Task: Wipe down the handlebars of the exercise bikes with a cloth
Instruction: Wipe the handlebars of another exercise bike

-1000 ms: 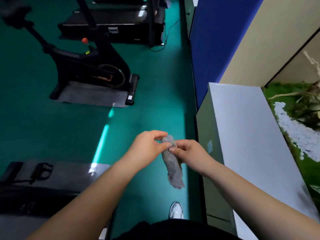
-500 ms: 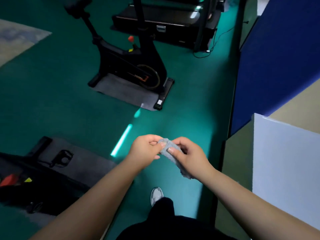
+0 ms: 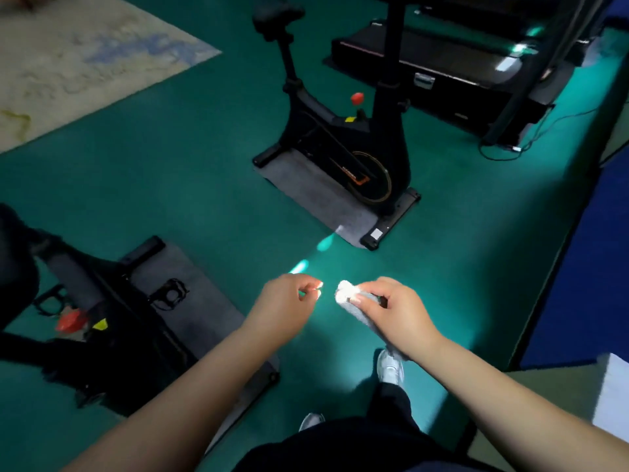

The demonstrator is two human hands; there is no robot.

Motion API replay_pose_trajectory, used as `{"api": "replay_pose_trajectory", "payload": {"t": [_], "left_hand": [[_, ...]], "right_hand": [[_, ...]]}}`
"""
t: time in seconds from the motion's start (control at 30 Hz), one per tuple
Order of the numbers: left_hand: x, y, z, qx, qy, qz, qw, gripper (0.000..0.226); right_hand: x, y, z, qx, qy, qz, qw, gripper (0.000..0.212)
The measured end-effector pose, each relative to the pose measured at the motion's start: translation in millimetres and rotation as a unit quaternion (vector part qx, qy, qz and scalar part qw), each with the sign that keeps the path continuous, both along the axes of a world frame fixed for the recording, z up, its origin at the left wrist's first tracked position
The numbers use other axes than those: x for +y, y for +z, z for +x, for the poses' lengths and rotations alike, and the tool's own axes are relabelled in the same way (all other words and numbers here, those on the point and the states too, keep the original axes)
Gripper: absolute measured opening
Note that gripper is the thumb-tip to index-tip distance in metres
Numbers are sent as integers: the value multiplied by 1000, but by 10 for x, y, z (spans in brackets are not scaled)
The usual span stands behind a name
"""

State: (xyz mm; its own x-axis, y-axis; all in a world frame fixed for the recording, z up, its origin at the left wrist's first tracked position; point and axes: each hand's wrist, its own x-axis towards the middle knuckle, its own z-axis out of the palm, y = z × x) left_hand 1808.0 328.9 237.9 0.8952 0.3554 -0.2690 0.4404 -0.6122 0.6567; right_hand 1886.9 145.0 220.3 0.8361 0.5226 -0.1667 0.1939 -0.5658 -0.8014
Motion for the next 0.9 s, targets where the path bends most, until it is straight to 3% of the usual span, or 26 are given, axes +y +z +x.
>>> {"api": "replay_pose_trajectory", "payload": {"t": [0.1, 0.2, 0.33, 0.37, 0.67, 0.9], "left_hand": [[153, -99, 97, 41, 2, 84, 996, 25], [205, -176, 237, 85, 9, 164, 983, 31], [152, -279, 429, 143, 51, 219, 964, 37], [140, -311, 469, 155, 66, 229, 959, 38], [163, -465, 425, 206, 236, 223, 923, 52], [593, -422, 376, 218, 315, 212, 899, 54]], "right_hand": [[152, 67, 416, -19, 60, -22, 998, 28], [318, 77, 872, -9, 109, 0, 994, 35], [586, -21, 1474, -32, 185, -18, 982, 5], [656, -46, 1600, -37, 206, -15, 978, 9], [1462, -41, 2036, -38, 332, 1, 943, 9], [2372, 35, 2100, -38, 398, 5, 917, 3]]}}
